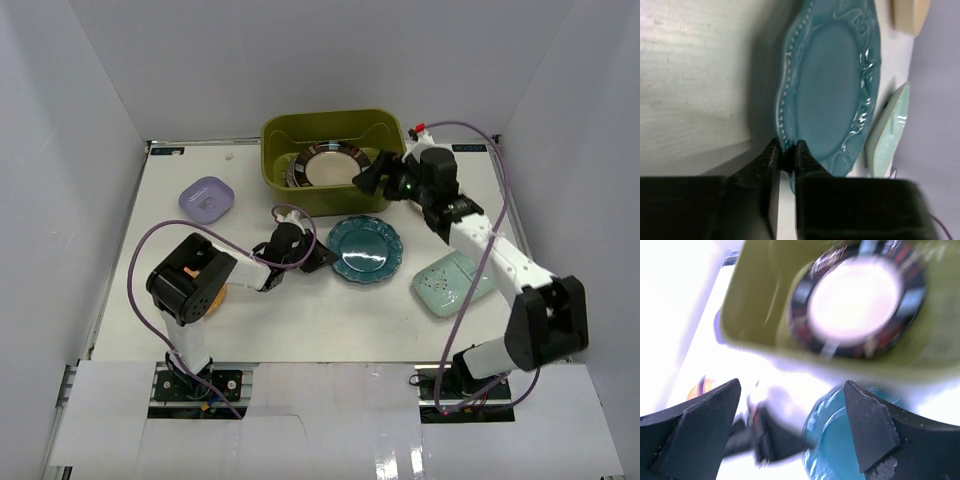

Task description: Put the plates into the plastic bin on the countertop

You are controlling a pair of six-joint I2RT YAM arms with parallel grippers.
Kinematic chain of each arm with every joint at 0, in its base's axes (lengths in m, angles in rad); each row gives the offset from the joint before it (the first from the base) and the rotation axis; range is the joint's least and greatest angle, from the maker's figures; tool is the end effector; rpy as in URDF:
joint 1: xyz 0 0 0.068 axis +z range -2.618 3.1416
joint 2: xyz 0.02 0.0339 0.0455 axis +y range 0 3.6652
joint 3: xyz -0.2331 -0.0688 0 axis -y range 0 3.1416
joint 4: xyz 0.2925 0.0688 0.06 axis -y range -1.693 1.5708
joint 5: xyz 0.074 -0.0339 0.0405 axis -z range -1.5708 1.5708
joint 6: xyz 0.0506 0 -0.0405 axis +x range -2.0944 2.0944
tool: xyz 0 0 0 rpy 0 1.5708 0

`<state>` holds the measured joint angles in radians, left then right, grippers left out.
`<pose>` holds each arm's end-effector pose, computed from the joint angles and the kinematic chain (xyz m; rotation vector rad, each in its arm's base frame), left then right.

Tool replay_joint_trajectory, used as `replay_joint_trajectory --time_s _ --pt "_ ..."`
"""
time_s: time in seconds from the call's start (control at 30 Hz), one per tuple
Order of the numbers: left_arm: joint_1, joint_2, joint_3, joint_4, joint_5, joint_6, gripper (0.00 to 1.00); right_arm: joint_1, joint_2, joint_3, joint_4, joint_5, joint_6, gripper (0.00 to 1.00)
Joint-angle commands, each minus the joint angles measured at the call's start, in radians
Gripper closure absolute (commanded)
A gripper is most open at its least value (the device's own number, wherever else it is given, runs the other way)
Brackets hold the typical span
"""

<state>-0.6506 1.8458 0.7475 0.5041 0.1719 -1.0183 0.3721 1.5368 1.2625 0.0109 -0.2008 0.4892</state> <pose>0.2911 -0.2325 0.0354 -0.3288 2.3659 -1.0772 0.3962 0.1655 0.2928 -0.0351 1.9018 0.7801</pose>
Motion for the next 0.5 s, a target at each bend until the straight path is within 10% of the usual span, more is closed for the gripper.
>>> replay_joint_trajectory --time_s 0.0,0.07,0.47 --pt "-0.007 0.010 -0.022 0.071 -0.054 -0.032 0.86 0.037 -0.186 -0.274 0.263 -0.075 0.110 0.12" --pt "-0.007 -0.003 -0.051 0.089 -0.060 -0.034 0.99 0.053 -0.292 -0.441 0.331 -0.115 0.140 0.14" --pt "-0.004 -0.546 -0.381 0.104 -0.008 -0.069 1.00 0.073 -0.659 -0.788 0.121 -0.066 0.035 0.09"
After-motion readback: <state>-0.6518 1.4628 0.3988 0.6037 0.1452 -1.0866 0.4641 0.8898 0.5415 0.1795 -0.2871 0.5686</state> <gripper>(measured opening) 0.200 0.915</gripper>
